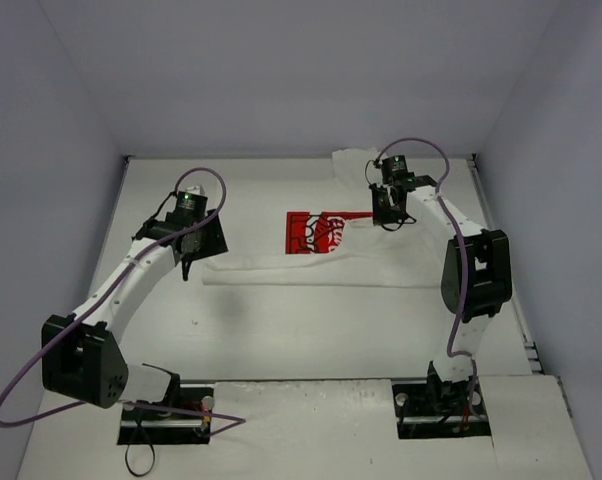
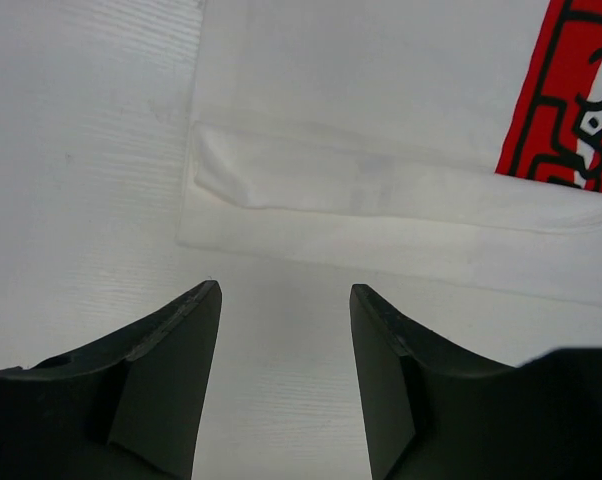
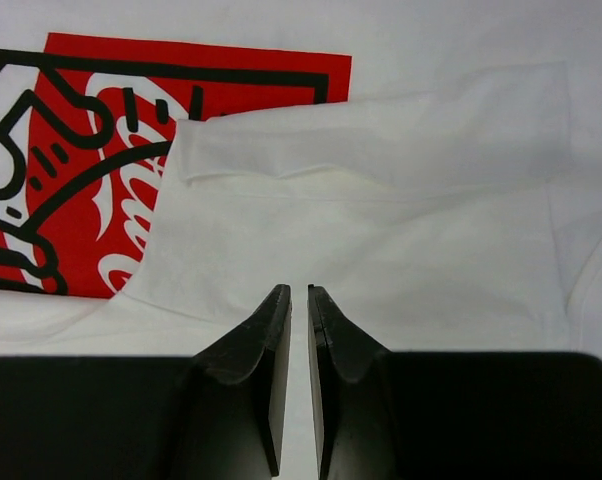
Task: Fold and stack the t-shirts
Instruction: Fold the flattened tshirt in 1/3 of the way
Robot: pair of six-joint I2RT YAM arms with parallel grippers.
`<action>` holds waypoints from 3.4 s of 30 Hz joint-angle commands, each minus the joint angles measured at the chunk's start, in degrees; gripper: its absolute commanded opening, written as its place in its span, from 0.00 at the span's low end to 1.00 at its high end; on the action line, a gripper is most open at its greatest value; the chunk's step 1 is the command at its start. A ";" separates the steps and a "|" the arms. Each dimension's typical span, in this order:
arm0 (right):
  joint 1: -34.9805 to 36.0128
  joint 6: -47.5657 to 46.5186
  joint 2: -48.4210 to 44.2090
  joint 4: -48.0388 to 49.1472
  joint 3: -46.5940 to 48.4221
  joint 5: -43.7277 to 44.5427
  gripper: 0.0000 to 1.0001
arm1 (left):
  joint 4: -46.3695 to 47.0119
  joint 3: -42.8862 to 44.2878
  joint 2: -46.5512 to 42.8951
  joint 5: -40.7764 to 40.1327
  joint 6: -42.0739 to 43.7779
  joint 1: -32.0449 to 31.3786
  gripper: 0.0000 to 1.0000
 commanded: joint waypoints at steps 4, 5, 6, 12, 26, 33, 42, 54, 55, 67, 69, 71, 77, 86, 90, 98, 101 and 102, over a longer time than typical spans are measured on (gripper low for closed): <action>-0.43 -1.03 4.44 1.24 2.59 -2.47 0.12 | -1.33 -0.45 -3.54 1.38 2.32 2.30 0.50; -0.29 -1.04 5.52 1.30 3.00 -2.40 0.12 | -1.65 -0.77 -3.85 1.30 2.76 2.41 0.50; -0.22 -0.91 6.34 1.30 3.44 -2.21 0.12 | -1.73 -1.15 -4.04 1.24 3.14 2.42 0.50; 0.39 -1.93 9.74 1.56 6.23 -0.80 0.12 | -2.33 -3.26 -5.23 0.80 3.10 2.90 0.50; 0.27 -4.10 22.21 1.50 24.77 6.04 0.14 | -3.91 -4.96 -7.37 -1.42 5.10 3.94 0.50; 4.26 -6.58 14.86 2.14 32.78 0.02 0.19 | -4.18 -3.50 -8.25 -2.87 5.87 5.50 0.50; 12.87 -6.14 -0.81 6.03 10.54 -2.77 0.27 | -1.27 0.06 6.58 1.13 5.21 6.62 0.39; 17.25 -3.40 -7.63 14.97 -11.13 -6.00 0.24 | 1.30 6.83 18.89 3.02 6.94 7.21 0.36; 17.40 -3.53 -7.36 15.41 -11.77 -6.41 0.23 | 1.50 6.85 19.47 3.00 6.79 7.25 0.35; 21.92 -1.44 -4.11 16.77 -11.76 -6.52 0.19 | 1.80 11.68 24.96 3.00 5.78 7.16 0.00; 22.72 -1.35 -4.02 16.77 -11.59 -6.87 0.17 | 1.71 12.84 25.32 2.38 6.04 7.16 0.00; 24.02 -0.40 -3.33 17.03 -11.41 -6.70 0.16 | 1.54 14.73 26.01 1.95 6.22 7.25 0.00; 27.16 2.83 0.71 18.51 -9.99 -6.04 0.15 | 1.49 19.77 27.62 2.07 5.76 7.50 0.00; 28.69 4.24 5.70 21.95 -7.66 -3.21 0.15 | 0.43 23.13 31.20 3.11 5.02 8.92 0.00; 28.60 3.66 6.92 21.87 -5.30 -2.69 0.15 | 0.40 20.65 29.62 2.64 4.68 9.80 0.08; 28.52 2.72 9.75 21.87 -1.12 -1.00 0.16 | -0.02 17.85 21.50 4.69 3.13 11.56 0.38; 28.12 1.93 10.47 21.86 1.58 0.37 0.16 | 0.35 13.26 16.47 4.05 1.11 11.12 0.38; 27.95 1.70 10.80 21.87 2.31 0.90 0.16 | 0.55 11.74 15.03 3.70 0.71 10.79 0.38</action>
